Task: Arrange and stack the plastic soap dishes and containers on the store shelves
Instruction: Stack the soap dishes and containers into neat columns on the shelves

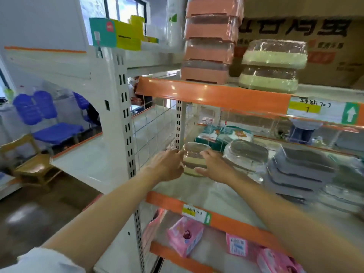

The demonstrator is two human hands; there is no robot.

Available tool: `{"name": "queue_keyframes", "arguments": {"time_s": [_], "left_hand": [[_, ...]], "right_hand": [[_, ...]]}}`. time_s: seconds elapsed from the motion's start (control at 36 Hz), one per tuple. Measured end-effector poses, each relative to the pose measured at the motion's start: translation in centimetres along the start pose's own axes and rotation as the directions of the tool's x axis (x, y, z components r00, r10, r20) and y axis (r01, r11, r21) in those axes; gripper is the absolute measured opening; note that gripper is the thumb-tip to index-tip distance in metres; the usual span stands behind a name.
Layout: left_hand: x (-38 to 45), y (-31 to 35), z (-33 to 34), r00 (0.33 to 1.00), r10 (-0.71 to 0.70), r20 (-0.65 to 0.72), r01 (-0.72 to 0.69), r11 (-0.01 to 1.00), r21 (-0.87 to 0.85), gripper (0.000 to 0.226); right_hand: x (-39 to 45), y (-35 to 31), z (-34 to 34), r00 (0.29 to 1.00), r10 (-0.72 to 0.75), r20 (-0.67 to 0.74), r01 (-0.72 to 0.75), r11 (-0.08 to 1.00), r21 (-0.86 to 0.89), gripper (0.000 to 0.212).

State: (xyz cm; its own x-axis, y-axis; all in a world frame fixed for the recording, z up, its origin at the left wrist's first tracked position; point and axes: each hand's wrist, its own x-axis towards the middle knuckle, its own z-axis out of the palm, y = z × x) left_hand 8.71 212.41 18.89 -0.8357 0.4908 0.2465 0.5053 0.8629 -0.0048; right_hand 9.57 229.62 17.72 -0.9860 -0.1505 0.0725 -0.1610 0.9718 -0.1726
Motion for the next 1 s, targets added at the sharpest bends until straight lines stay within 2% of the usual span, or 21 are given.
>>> {"name": "queue_keyframes", "arguments": {"time_s": [0.14, 0.31, 0.42, 0.5, 0.58, 0.75, 0.86, 1.0], "left_hand": [[2.4, -2.4, 1.5, 1.0, 0.017, -0.021, -0.019, 0.994, -0.11, 0.035], [3.5, -3.7, 2.4, 0.999, 0.014, -0.051, -0.023, 0.981, -0.191, 0.028], [4.0, -3.8, 3.2, 0.999, 0.015, -0.044, -0.023, 0.981, -0.193, 0.021], [4.3, -3.4, 3.5, 1.0, -0.012, -0.017, 0.009, 0.987, -0.162, 0.028], [4.6, -3.3, 3.6, 0.999, -0.026, -0.038, 0.019, 0.984, -0.176, 0.025], [4.6, -3.3, 4.0, 0.998, -0.03, -0.063, 0.018, 0.981, -0.192, 0.026], [4.8, -3.4, 3.9, 0.997, -0.026, -0.078, 0.008, 0.977, -0.214, 0.026], [5.3, -3.8, 3.3, 0.986, -0.072, -0.148, 0.023, 0.951, -0.308, 0.025]], "right_hand": [[5.3, 0.1, 1.4, 0.995, 0.075, 0.07, -0.076, 0.997, 0.005, 0.074], [10.2, 1.0, 2.4, 0.979, 0.141, 0.146, -0.133, 0.989, -0.063, 0.071], [12.2, 1.5, 2.5, 0.948, 0.226, 0.225, -0.208, 0.973, -0.1, 0.099], [12.9, 1.7, 2.4, 0.924, 0.274, 0.268, -0.248, 0.96, -0.127, 0.107], [13.6, 2.0, 2.8, 0.904, 0.3, 0.306, -0.282, 0.954, -0.102, 0.113], [13.8, 2.4, 3.5, 0.898, 0.319, 0.301, -0.307, 0.948, -0.088, 0.123], [13.5, 2.3, 3.6, 0.915, 0.284, 0.288, -0.267, 0.959, -0.098, 0.122], [12.1, 1.2, 3.8, 0.956, 0.221, 0.195, -0.163, 0.947, -0.276, 0.118]]}}
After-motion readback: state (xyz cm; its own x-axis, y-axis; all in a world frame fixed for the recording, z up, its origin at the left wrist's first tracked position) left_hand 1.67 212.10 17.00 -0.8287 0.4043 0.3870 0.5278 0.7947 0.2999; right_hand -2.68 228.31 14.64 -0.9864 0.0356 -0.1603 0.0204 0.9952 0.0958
